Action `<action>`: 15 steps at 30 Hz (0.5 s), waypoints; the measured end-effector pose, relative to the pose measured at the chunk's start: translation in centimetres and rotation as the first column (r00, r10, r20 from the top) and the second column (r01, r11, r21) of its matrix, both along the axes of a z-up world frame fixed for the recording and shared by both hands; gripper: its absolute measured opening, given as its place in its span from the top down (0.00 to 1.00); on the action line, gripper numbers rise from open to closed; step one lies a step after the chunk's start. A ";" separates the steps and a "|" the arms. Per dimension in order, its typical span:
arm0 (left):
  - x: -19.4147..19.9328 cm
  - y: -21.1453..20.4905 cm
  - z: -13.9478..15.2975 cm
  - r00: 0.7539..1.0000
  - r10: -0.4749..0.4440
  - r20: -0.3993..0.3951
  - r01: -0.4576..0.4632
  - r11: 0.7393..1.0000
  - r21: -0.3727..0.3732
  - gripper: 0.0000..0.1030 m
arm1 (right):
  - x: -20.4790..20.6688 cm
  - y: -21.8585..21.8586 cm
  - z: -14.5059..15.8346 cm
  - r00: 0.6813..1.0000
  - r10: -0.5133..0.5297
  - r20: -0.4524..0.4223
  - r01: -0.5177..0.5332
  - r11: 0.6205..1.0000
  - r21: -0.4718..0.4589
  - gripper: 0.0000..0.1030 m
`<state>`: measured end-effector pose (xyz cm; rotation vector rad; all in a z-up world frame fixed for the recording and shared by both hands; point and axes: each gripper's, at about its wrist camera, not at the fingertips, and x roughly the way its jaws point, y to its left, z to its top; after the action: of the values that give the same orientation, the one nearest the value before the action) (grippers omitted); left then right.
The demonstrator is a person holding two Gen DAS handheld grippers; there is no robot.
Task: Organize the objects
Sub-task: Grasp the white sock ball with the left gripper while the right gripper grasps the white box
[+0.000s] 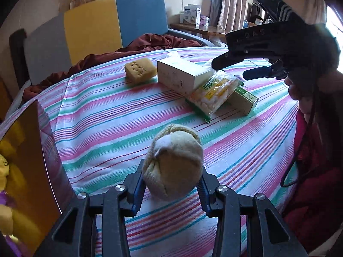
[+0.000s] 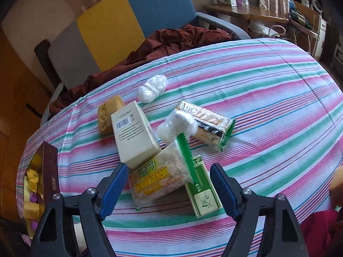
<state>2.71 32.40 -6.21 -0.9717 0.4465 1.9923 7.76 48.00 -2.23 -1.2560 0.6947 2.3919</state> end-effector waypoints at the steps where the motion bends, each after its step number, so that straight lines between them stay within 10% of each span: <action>1: -0.3 -0.2 0.0 1.000 0.004 0.016 -0.004 1.000 0.010 0.59 | -0.5 -0.5 0.1 1.000 0.028 0.006 -0.028 1.000 0.011 0.24; 15: -1.6 -0.5 -1.0 0.996 0.035 0.085 -0.037 0.999 0.022 0.61 | -11.6 -1.8 -3.3 0.949 0.167 0.266 -0.214 0.965 0.155 0.30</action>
<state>1.15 31.92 -7.22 -1.0519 0.3601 1.9752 -3.84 46.19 -5.52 -1.5702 0.2823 2.3212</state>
